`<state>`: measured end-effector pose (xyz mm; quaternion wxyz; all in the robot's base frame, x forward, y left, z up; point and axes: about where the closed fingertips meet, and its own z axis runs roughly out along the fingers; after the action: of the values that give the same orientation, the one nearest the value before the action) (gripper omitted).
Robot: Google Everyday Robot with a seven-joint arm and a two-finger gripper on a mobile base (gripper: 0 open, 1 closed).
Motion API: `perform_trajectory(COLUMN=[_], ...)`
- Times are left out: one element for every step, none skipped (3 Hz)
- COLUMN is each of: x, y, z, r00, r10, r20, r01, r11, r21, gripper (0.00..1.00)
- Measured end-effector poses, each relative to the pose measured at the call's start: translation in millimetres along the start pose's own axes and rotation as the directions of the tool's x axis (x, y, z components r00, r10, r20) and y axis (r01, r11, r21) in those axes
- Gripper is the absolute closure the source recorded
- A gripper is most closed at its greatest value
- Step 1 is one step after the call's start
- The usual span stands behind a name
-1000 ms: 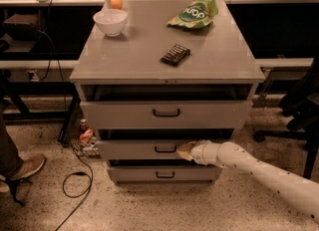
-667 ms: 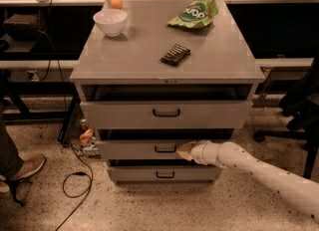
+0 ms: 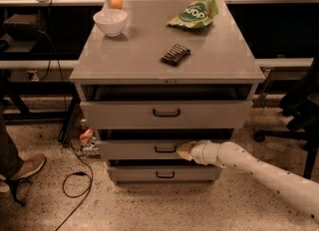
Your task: Close middle drawer
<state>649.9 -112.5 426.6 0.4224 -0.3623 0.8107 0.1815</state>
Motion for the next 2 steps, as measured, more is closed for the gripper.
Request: perform_trajectory(x=[0.0,2.6], y=[0.0,-6.0], z=[0.0,-4.4], r00=[1.000,0.999], r10=[0.000,0.016], r20=[0.000,0.029], r01=[0.000,-0.017], r11=[1.0000,0.9994], r21=[0.000,0.031], gripper=[0.28,0.30])
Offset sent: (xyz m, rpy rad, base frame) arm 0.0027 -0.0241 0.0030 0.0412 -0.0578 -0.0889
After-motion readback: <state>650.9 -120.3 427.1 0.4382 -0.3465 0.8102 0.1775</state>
